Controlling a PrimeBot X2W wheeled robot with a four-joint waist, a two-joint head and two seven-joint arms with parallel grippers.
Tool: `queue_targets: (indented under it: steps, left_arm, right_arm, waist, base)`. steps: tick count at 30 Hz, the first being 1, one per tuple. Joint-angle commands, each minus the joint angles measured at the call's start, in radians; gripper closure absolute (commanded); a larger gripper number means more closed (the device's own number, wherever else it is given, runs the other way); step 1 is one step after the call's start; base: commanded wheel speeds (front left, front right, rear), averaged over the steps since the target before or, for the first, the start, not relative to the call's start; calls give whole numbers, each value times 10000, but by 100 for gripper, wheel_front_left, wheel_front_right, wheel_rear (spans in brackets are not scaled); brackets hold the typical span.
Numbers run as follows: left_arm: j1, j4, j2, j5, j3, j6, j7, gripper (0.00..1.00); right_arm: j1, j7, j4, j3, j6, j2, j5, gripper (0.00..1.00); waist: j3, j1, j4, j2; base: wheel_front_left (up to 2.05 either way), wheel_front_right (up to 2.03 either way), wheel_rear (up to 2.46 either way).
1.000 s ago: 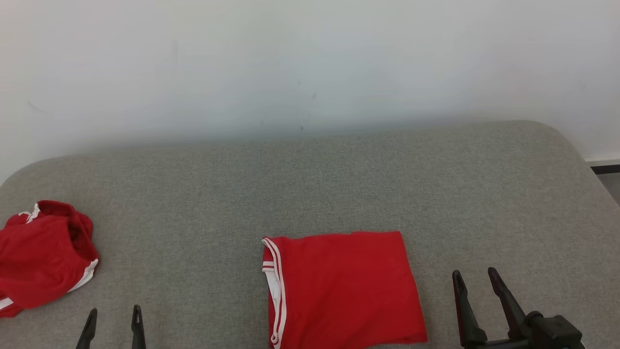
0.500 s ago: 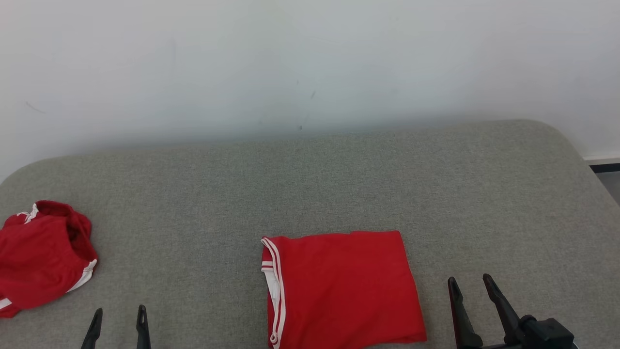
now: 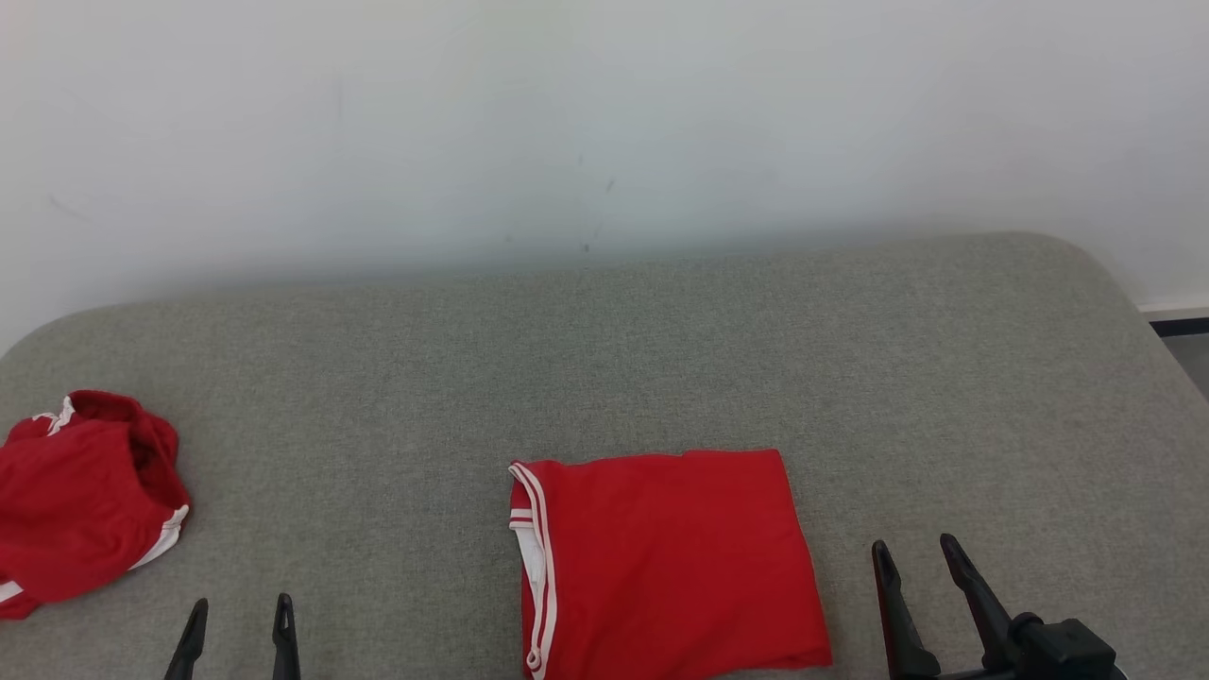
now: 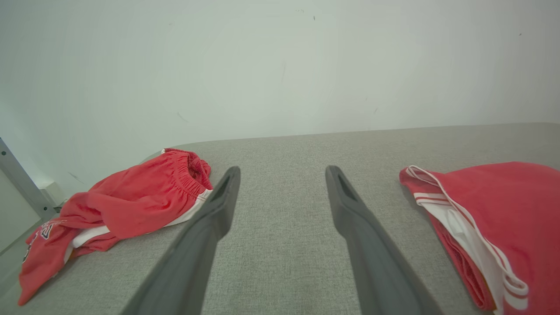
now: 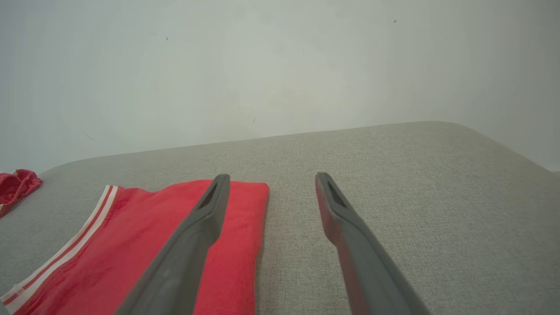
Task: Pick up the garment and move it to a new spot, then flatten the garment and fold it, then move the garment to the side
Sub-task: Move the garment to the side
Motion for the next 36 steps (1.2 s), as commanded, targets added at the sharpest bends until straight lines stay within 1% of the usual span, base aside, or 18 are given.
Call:
queue_targets:
  steps: [1, 29, 33, 36]
  left_arm:
    - [76, -56, 12, -39, -13, -28, -31, 0]
    - [55, -31, -69, -39, 10, -62, -31, 0]
    - [-7, -13, -83, -37, 12, -64, -31, 0]
    - [-93, 21, -89, -3, -17, -66, -31, 0]
  right_arm:
    - [-42, -45, 2, 24, -23, -21, -78, 0]
    - [-95, -46, 105, 5, -24, -61, -42, 0]
    - [-407, -46, 166, 204, -24, -203, 21, 0]
    - [-870, -44, 292, 409, -24, -436, 122, 0]
  waist:
    - [1, 0, -7, 0]
    - [52, 0, 37, 0]
    - [93, 0, 67, 0]
    - [141, 0, 133, 0]
  base:
    - [0, 0, 0]
    - [0, 0, 0]
    - [0, 0, 0]
    - [0, 0, 0]
